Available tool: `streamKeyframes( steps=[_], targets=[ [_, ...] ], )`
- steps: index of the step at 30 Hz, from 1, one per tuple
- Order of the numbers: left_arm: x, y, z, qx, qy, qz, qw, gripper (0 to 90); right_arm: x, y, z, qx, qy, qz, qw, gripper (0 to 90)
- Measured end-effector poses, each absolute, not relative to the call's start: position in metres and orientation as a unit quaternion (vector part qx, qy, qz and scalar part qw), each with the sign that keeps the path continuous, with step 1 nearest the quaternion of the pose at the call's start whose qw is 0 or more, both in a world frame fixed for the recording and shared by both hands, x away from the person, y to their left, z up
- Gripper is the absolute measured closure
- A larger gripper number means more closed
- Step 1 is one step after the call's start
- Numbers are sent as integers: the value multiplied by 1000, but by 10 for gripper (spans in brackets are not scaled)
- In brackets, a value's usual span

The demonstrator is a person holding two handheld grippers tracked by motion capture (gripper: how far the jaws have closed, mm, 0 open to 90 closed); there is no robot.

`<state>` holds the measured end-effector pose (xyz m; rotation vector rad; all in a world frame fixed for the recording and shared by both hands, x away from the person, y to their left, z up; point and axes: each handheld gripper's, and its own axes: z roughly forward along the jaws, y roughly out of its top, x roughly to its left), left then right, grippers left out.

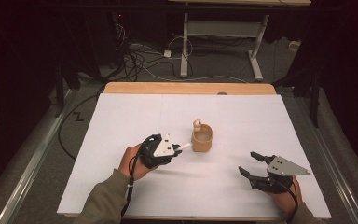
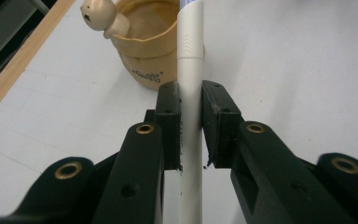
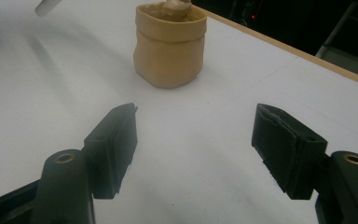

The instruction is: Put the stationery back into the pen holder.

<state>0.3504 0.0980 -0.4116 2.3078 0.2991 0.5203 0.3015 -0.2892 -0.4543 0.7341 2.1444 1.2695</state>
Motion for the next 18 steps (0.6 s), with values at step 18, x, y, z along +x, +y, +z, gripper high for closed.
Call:
streamKeyframes(
  steps=[18],
  targets=[
    [349, 114, -420, 827, 157, 202, 500, 755, 301, -290, -454, 273, 793, 473, 272, 313]
  ],
)
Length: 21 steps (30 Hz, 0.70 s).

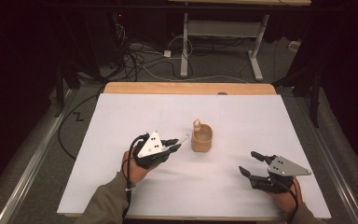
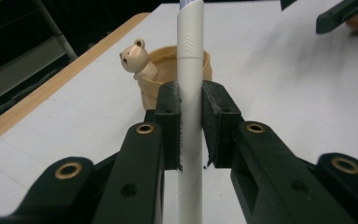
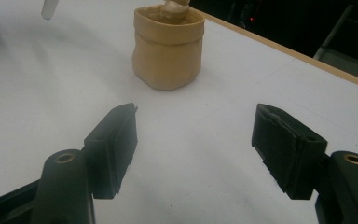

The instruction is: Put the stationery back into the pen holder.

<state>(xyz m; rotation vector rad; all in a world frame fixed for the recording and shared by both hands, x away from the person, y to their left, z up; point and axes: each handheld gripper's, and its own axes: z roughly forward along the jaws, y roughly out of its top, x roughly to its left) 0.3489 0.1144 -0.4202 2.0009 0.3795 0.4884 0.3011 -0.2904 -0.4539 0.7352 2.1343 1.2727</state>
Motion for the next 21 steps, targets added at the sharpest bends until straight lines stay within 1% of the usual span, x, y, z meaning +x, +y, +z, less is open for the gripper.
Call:
streamKeyframes(
  steps=[10, 21],
  targets=[
    [352, 115, -424, 793, 176, 187, 553, 755, 301, -290, -454, 273, 792, 472, 274, 311],
    [355, 109, -419, 766, 180, 179, 590, 755, 302, -290, -455, 275, 792, 470, 276, 306]
  ],
)
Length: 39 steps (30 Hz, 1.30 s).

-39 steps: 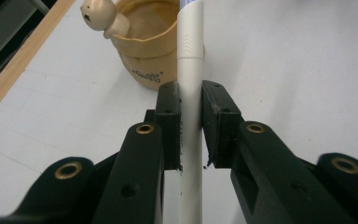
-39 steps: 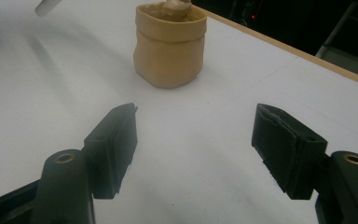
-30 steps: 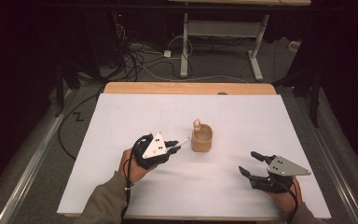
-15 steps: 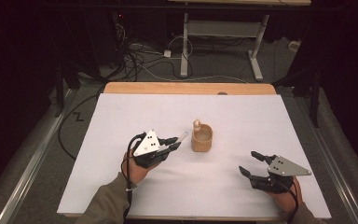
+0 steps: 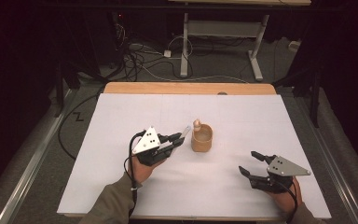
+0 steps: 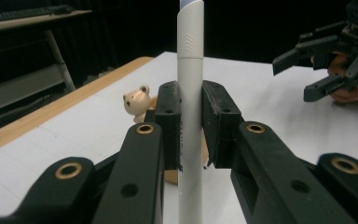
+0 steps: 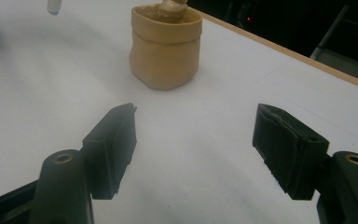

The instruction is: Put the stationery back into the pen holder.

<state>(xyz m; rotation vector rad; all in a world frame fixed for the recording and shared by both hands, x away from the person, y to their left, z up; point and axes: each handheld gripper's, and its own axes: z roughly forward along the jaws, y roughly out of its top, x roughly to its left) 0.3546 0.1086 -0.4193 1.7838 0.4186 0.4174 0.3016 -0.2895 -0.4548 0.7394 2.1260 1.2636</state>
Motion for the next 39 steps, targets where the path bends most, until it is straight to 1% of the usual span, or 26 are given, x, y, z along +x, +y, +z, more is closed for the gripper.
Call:
streamKeyframes(
  steps=[9, 16, 27, 39],
  targets=[
    [359, 103, -406, 749, 170, 182, 614, 755, 302, -290, -455, 279, 789, 470, 281, 291],
    [366, 98, -393, 725, 166, 176, 645, 755, 302, -290, -455, 281, 789, 468, 281, 287],
    [382, 81, -384, 720, 160, 167, 654, 754, 302, -290, -455, 277, 792, 466, 282, 292],
    [402, 54, -382, 720, 149, 148, 662, 754, 302, -291, -455, 275, 791, 467, 283, 293]
  ],
)
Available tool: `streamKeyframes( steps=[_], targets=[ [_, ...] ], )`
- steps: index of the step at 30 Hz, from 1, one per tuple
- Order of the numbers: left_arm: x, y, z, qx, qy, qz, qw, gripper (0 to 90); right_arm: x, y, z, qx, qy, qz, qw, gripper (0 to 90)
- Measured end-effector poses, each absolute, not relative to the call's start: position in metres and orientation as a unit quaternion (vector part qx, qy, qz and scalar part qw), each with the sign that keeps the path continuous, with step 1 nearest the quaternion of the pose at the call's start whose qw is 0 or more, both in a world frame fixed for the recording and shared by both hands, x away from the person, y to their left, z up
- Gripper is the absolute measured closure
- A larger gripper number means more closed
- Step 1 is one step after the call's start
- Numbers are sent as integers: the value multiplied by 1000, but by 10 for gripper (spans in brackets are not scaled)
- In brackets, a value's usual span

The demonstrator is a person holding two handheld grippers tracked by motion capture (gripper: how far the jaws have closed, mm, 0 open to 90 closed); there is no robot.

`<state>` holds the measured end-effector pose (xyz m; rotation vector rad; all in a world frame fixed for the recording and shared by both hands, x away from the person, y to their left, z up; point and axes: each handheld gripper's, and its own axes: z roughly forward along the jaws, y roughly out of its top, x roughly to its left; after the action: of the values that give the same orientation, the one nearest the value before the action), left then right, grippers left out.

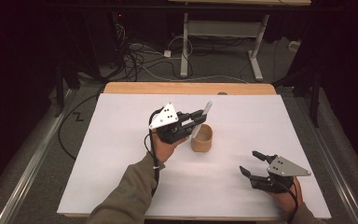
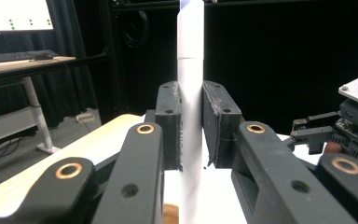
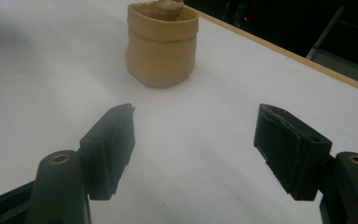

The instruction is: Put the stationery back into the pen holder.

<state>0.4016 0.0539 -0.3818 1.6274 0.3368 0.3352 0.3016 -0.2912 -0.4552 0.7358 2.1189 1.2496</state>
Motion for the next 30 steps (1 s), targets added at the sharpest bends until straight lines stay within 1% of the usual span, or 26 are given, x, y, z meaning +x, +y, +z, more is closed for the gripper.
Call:
streamKeyframes(
  steps=[8, 17, 30],
  targets=[
    [413, 39, -389, 725, 146, 141, 658, 754, 301, -292, -454, 273, 790, 469, 285, 293],
    [427, 34, -401, 724, 155, 130, 659, 752, 301, -292, -454, 272, 792, 468, 284, 294],
    [439, 26, -418, 741, 162, 122, 640, 751, 301, -292, -455, 270, 793, 468, 282, 297]
  ],
)
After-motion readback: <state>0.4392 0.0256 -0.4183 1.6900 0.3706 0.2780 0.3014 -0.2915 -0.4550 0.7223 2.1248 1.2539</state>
